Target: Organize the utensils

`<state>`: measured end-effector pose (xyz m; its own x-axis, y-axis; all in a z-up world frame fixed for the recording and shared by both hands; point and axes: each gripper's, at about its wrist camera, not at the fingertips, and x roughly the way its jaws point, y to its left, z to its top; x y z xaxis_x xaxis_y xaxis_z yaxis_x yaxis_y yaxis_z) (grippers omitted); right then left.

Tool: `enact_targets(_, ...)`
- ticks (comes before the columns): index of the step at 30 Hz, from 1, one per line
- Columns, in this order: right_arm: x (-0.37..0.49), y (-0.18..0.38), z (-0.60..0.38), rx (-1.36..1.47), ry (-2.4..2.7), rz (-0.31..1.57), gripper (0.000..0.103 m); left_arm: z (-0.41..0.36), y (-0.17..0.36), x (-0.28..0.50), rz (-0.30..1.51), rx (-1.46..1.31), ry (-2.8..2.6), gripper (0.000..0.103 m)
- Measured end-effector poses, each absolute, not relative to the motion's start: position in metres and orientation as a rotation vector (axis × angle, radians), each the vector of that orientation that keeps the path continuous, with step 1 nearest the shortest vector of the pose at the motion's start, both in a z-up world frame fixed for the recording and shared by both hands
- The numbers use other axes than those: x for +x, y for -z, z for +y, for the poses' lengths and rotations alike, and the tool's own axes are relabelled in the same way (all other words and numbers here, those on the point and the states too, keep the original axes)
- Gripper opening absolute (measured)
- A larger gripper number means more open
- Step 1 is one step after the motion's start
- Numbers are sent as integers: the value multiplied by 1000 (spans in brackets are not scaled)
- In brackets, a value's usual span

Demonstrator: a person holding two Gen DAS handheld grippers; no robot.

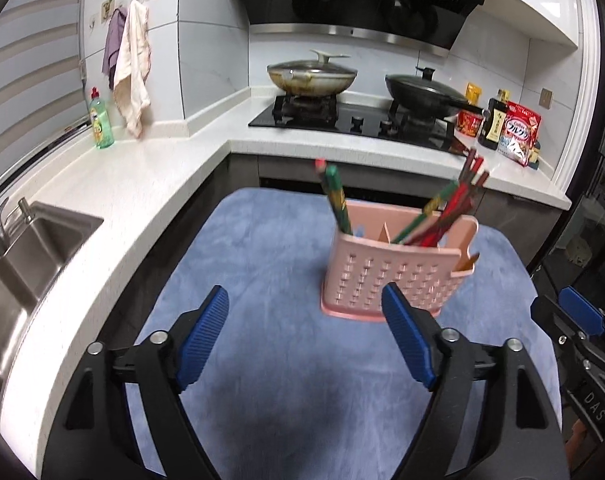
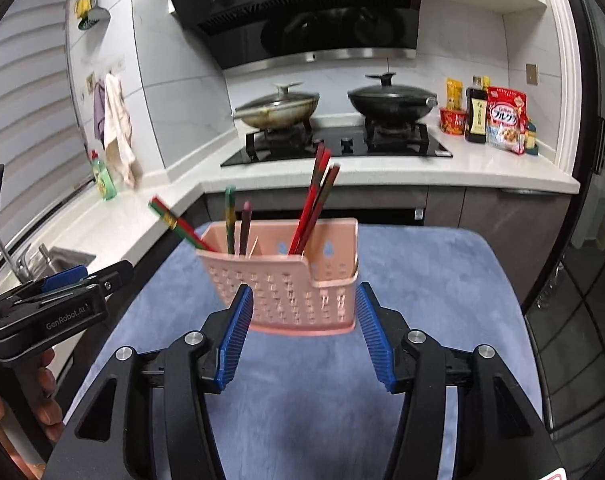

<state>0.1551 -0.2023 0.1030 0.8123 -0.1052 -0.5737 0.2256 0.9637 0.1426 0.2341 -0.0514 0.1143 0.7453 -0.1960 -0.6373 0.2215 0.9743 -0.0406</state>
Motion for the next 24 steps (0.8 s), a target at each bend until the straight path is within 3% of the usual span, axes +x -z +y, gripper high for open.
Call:
enact_targets(3,148,-94,-197,213,186,612,55,-50,-104,226,707,44,208,87)
enact_targets(8,139,-82,-188,191,213,624,66,-47,-91,219,736,50,197,87)
enact_targets(24,141,-70,-191,197,226,673,85,-53,-74,214,766,76,177,93)
